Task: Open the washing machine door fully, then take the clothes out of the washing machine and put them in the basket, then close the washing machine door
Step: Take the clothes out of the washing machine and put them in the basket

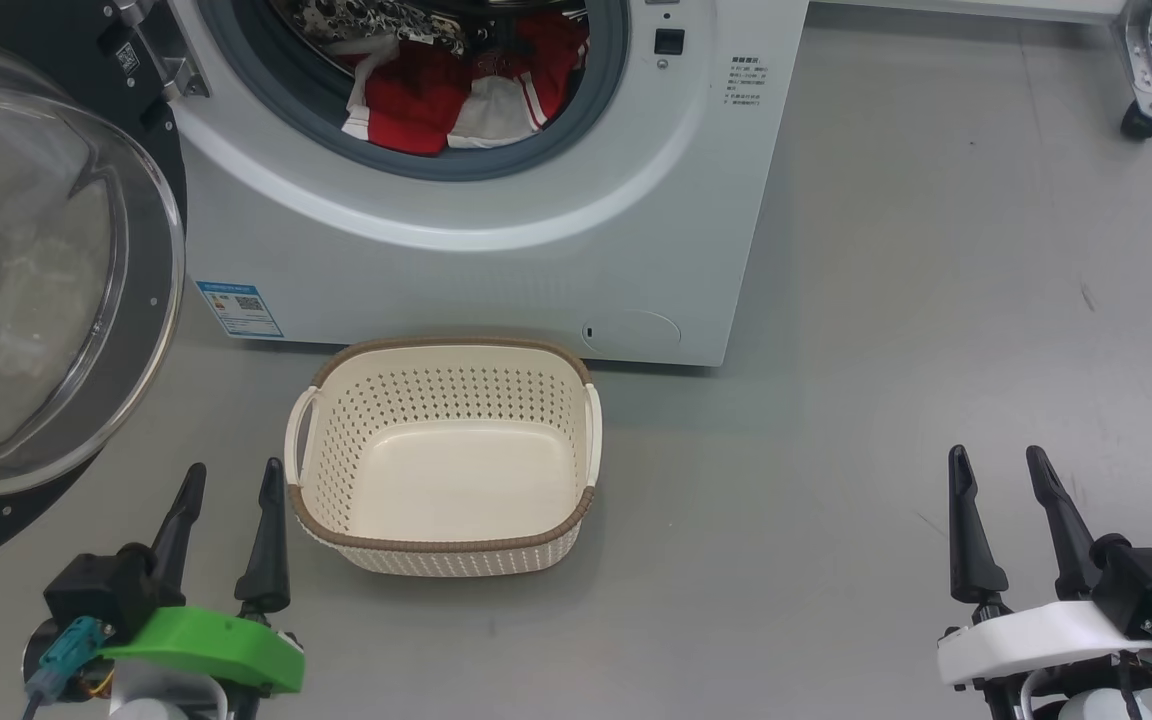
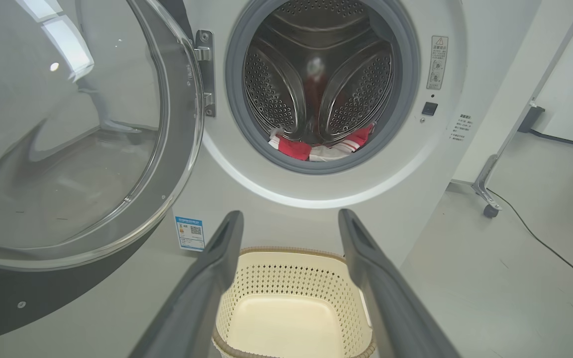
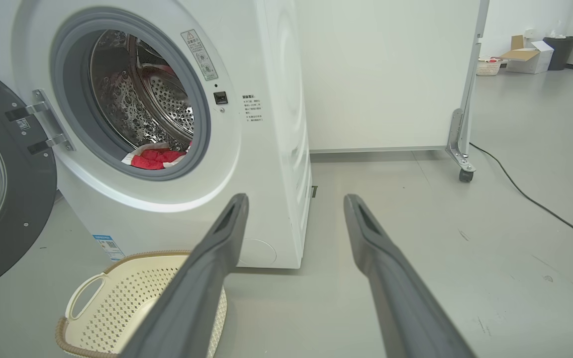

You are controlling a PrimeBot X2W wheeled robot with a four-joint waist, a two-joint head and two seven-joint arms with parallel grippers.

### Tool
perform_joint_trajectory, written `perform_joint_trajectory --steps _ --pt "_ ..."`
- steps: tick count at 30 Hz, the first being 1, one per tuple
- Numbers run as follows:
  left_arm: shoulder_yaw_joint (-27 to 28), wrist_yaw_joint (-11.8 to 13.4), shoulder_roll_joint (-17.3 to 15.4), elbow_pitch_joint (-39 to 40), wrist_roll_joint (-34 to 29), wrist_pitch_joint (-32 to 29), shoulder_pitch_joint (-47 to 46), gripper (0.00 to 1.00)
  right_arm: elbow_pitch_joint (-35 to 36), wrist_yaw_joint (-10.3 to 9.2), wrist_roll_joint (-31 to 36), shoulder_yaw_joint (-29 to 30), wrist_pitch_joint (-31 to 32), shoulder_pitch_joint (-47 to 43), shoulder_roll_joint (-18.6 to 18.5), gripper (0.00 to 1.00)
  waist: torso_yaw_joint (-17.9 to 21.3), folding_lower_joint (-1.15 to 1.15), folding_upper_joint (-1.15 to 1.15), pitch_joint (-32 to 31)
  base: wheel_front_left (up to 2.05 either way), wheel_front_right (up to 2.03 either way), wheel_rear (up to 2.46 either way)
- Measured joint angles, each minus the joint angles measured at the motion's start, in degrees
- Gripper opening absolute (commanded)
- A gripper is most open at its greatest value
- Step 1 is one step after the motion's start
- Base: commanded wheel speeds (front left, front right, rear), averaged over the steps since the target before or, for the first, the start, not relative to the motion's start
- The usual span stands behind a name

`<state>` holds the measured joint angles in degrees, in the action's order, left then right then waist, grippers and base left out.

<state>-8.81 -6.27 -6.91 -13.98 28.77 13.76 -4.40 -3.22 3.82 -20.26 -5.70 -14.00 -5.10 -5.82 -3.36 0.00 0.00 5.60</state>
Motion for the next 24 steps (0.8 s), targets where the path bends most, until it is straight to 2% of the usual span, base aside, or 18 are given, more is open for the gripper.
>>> perform_joint_trajectory --steps 24 --pt "-0.5 0.5 0.1 0.9 0.1 0.0 0.9 1.0 -0.3 0.01 0.0 0.0 0.0 0.0 0.3 1.0 0.2 0.0 0.0 0.0 0.0 0.0 0.0"
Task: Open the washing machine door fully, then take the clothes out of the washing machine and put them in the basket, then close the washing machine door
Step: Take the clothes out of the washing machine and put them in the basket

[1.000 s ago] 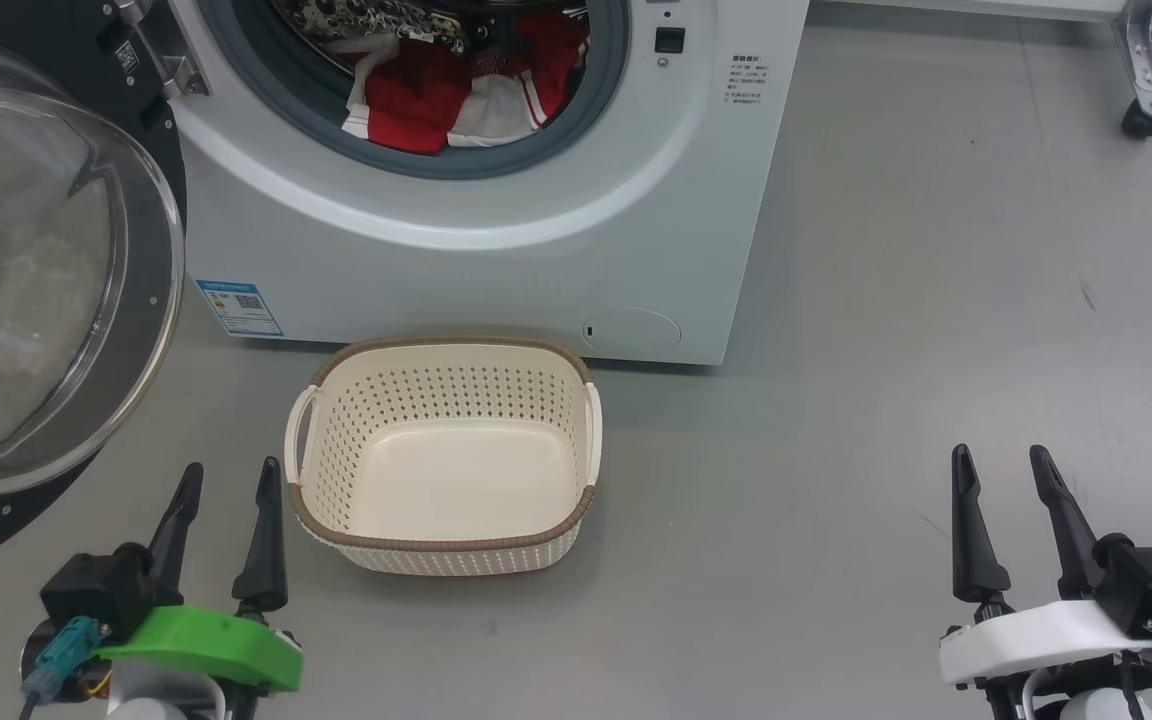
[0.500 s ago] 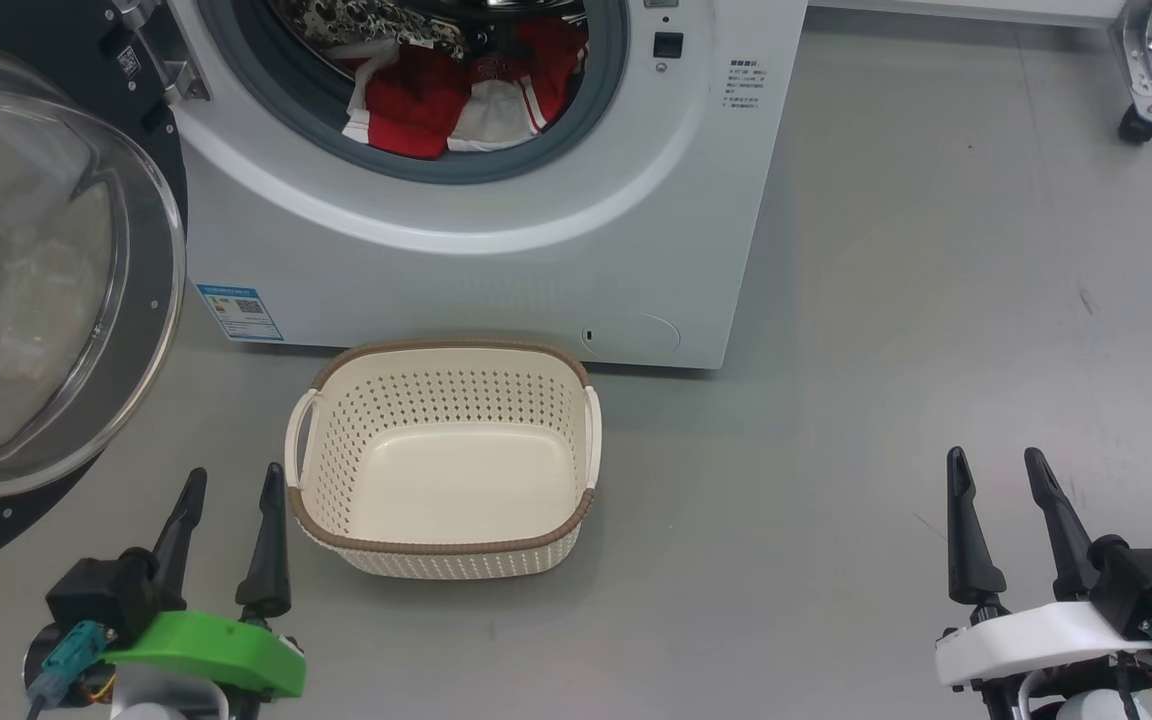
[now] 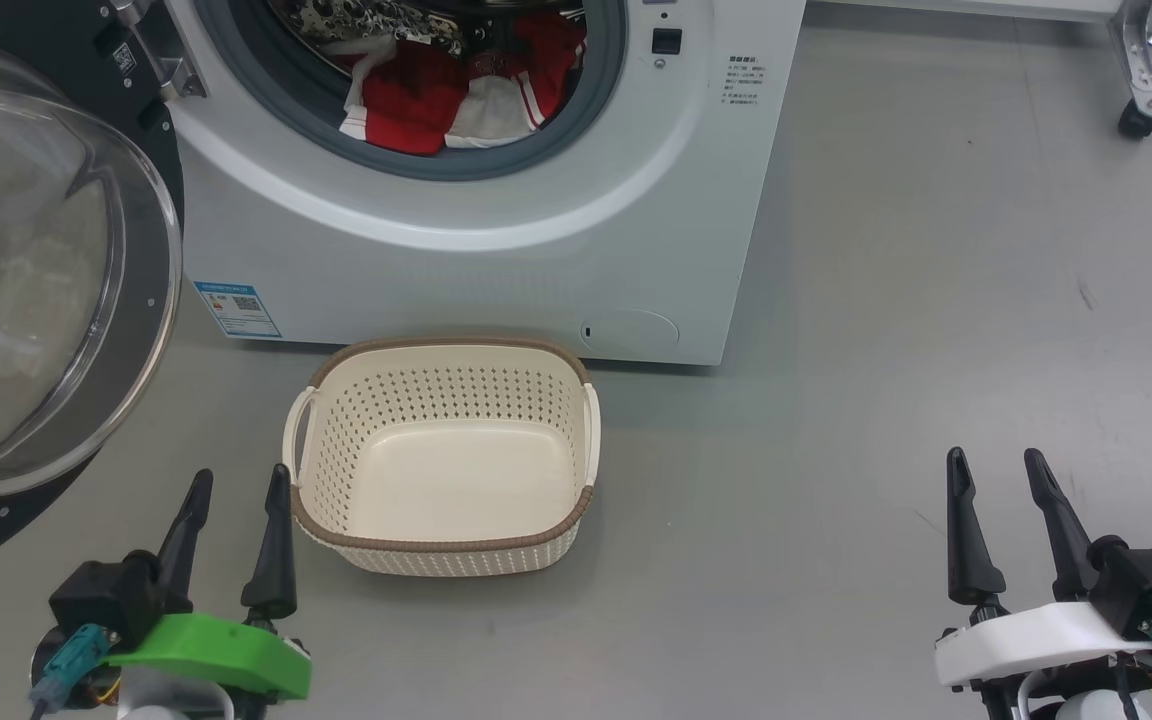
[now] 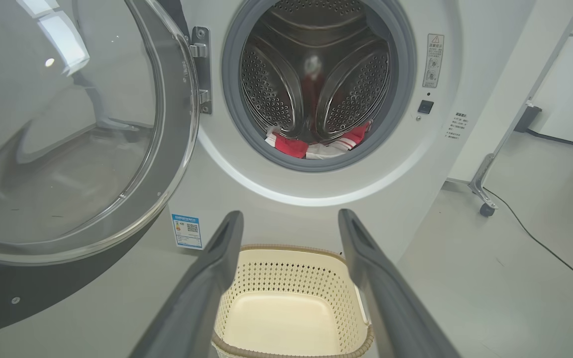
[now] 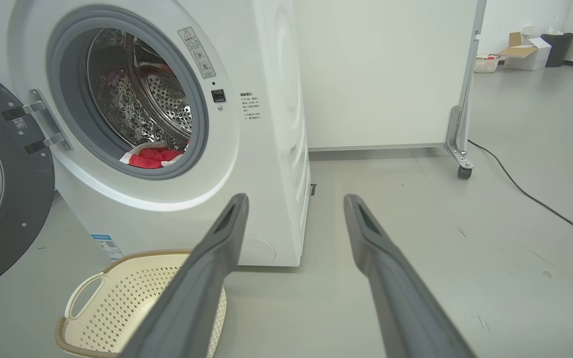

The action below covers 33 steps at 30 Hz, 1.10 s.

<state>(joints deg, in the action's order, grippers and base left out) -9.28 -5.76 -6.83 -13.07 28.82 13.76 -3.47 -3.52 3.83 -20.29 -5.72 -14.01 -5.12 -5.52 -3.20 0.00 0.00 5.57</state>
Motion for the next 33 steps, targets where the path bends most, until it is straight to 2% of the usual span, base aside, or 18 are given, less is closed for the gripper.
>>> perform_joint_trajectory --steps 16,33 --pt "-0.4 -0.4 -0.2 1.5 1.4 -0.1 0.0 1.0 -0.1 -0.01 -0.1 0.0 0.0 0.0 0.2 1.0 0.0 0.0 0.0 0.6 0.32 -0.33 0.01" --pt "-0.2 -0.3 -0.9 1.8 1.1 -0.1 0.0 1.0 -0.5 -0.01 -0.1 0.0 0.0 0.0 0.2 1.0 -0.2 0.0 0.0 0.3 1.03 -1.04 0.0"
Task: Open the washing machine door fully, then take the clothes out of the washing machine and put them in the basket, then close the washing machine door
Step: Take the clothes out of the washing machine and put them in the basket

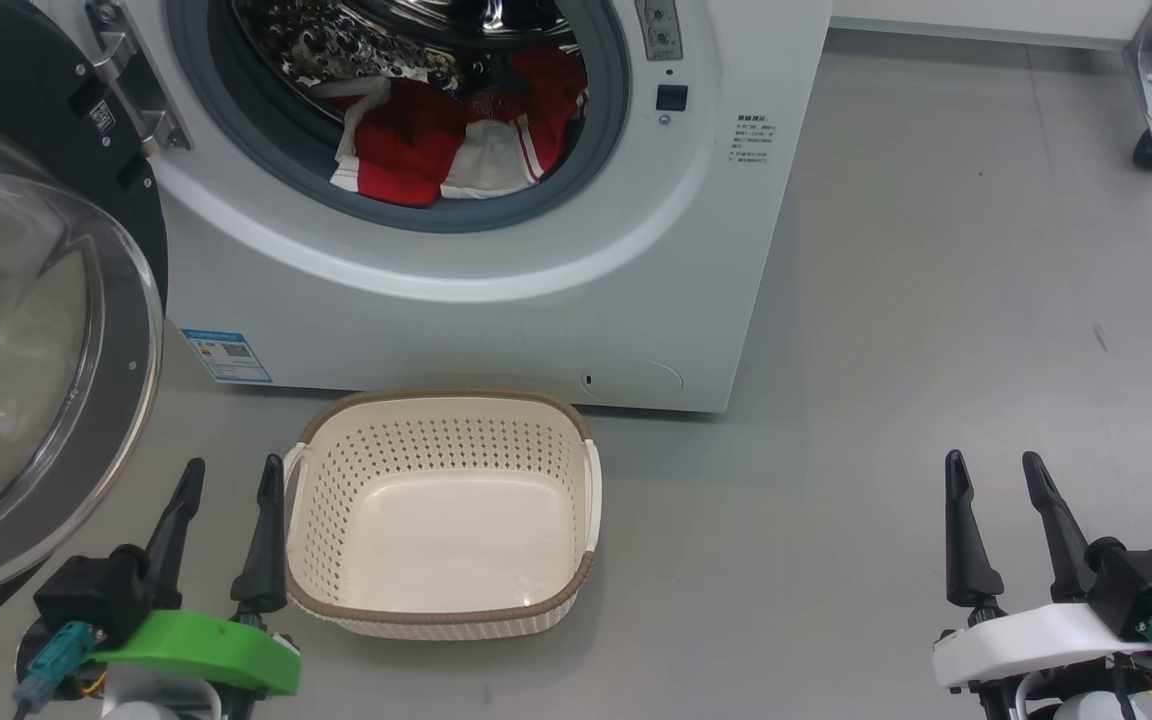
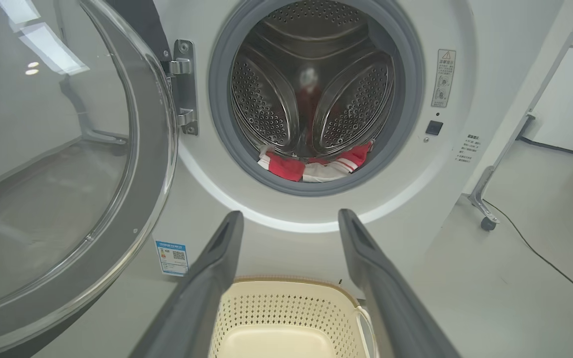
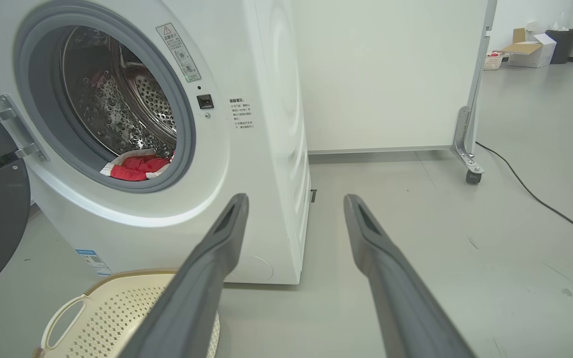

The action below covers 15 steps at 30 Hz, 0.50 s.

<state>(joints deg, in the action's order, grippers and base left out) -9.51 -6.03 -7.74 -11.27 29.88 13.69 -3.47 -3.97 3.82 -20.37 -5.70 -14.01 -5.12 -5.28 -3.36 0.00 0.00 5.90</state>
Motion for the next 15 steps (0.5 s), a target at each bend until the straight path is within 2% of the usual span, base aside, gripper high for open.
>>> perform_joint_trajectory --steps 2,15 --pt "0.3 0.7 -0.6 -0.2 -0.8 0.0 0.0 1.0 0.0 0.0 0.0 0.0 0.0 0.0 0.0 1.0 0.0 0.0 0.0 0.0 1.27 -1.27 0.0" --pt "-0.1 0.8 -0.4 -0.2 -0.8 0.1 0.0 1.0 -0.1 0.01 -0.2 0.0 0.0 0.0 0.1 1.0 0.0 0.0 0.0 -0.2 1.0 -1.0 0.0"
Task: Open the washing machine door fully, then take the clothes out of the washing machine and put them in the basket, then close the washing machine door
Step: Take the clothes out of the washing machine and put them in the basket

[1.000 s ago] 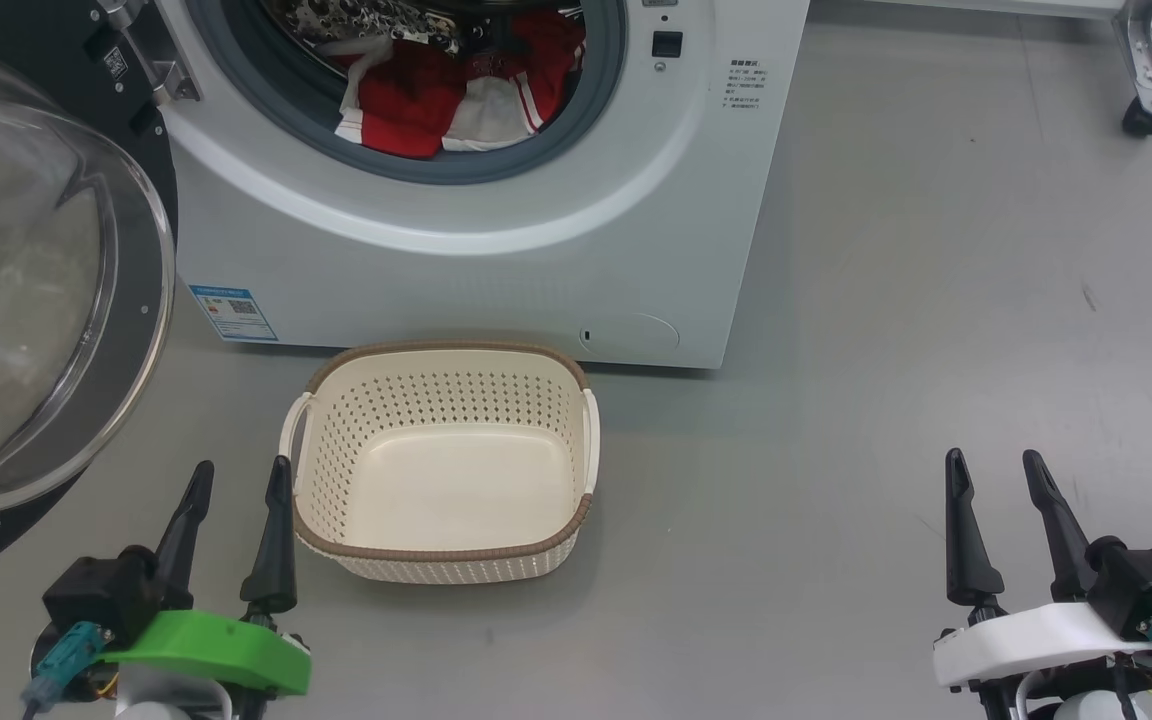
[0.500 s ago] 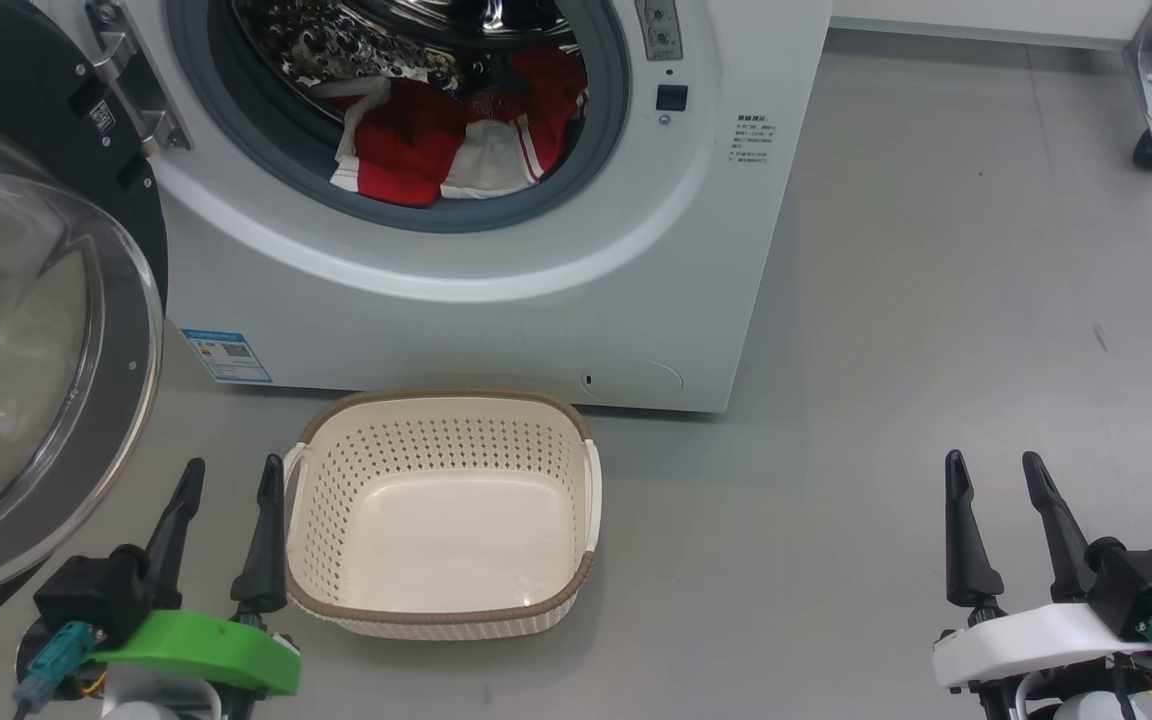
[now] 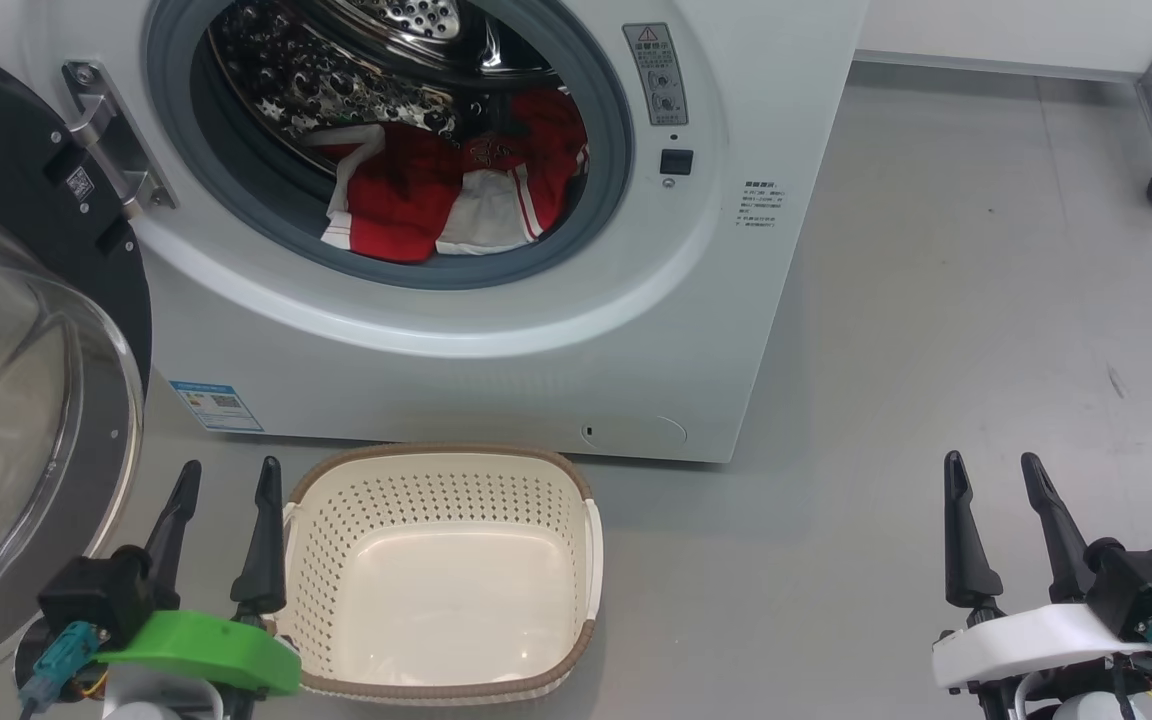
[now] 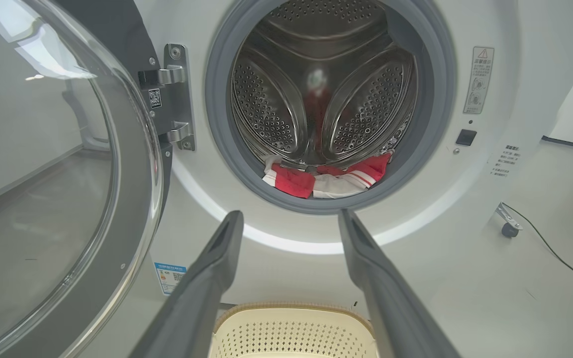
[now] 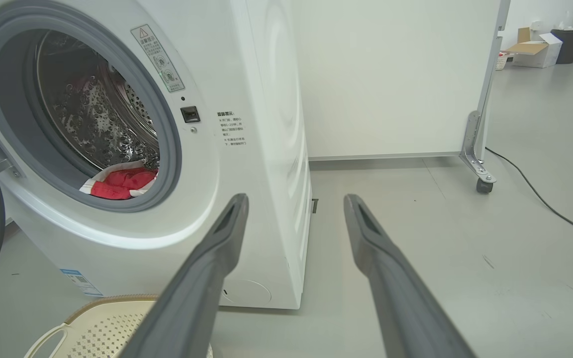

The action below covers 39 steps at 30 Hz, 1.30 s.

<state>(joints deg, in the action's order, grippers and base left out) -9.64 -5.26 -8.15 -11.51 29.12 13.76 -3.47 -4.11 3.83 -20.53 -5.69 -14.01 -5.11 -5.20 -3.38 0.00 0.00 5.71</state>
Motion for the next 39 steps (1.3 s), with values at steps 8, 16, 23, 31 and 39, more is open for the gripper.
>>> perform_joint_trajectory --steps 8,16,23,31,39 --pt "-0.6 0.0 0.0 0.0 -0.4 0.0 0.0 1.0 -0.1 0.0 0.0 0.0 0.0 0.0 0.1 1.0 0.1 0.0 0.0 -0.2 0.57 -0.57 0.0" --pt "-1.7 -0.1 0.1 0.0 -0.5 0.0 0.0 1.0 -0.1 0.01 0.0 0.0 0.0 0.0 0.2 1.0 0.1 0.0 0.0 -0.2 0.25 -0.25 0.0" --pt "-2.1 -0.3 0.1 0.1 -0.5 0.0 0.0 1.0 -0.2 0.03 0.0 0.0 0.0 0.0 0.2 1.0 0.1 0.0 0.0 -0.1 0.01 -0.01 0.0" --pt "-2.4 -0.3 0.0 0.0 -0.5 0.0 0.0 1.0 -0.3 0.05 0.0 0.0 0.0 0.0 0.2 1.0 0.2 0.0 0.0 -0.2 0.0 0.0 0.0" --pt "-2.5 -0.3 0.0 0.0 -1.0 0.0 0.0 1.0 -0.3 0.07 0.0 -0.1 0.0 0.0 0.2 1.0 0.4 0.0 0.0 -0.3 0.0 0.0 0.0"
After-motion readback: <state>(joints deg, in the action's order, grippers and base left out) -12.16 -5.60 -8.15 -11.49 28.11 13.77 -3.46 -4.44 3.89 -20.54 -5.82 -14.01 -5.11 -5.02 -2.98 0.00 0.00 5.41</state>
